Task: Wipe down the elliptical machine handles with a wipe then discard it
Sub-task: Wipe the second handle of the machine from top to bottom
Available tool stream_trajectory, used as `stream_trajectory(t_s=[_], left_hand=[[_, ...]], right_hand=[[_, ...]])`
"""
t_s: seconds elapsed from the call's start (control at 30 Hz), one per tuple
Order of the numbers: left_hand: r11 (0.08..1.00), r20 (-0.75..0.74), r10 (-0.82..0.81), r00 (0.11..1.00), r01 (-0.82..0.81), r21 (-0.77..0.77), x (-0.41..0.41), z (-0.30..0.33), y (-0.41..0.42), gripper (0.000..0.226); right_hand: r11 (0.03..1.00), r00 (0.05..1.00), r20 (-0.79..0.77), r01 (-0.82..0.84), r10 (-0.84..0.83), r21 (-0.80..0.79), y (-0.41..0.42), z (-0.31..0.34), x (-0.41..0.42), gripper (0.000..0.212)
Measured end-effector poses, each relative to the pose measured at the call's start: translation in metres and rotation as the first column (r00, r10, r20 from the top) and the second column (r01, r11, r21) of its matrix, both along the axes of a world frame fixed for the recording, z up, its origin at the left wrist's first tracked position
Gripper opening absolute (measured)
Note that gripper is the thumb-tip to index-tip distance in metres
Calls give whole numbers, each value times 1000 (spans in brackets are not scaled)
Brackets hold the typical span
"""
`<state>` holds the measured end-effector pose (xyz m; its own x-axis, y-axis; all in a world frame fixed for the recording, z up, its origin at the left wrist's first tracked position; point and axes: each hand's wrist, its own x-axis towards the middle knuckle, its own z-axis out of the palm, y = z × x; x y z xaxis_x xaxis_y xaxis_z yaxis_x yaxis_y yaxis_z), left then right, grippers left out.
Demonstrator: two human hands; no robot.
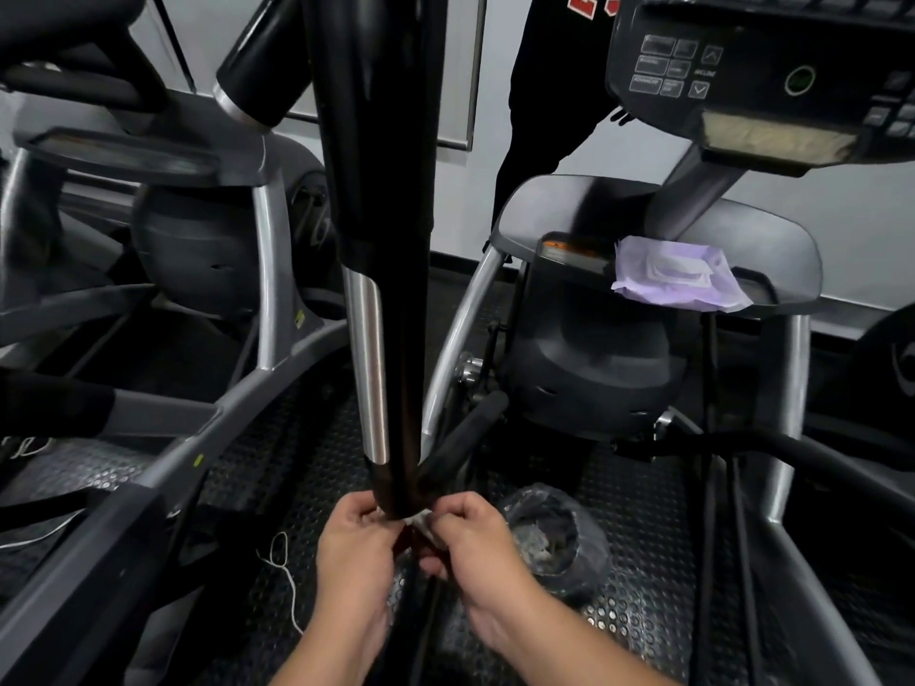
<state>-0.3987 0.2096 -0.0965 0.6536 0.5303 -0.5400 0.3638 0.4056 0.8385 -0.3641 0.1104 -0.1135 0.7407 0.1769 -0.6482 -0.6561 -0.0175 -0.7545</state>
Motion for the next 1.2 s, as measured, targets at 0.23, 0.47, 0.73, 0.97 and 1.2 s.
stream_trajectory(t_s=[0.23,0.47,0.73,0.97,1.2], left_hand=[[997,17,-50,999,49,62,-4,6,4,15],[995,-11,-63,998,64,77,-6,3,10,7],[918,-78,-226,971,239,315,-16,2,15,23],[595,-198,-391,899,411,691,-33,1,5,15],[-54,-219,-726,652,263,963,-21,9,-14,22]], right_hand=[[982,983,-179,79,-48,172,5,3,7,15],[928,953,-301,131,-21,350,14,3,2,27],[859,915,-226,395,-335,326,8,-4,16,20],[972,948,232,232,-217,-42,7,-12,39,7],[892,815,499,-50,296,-448,10,-22,72,21]])
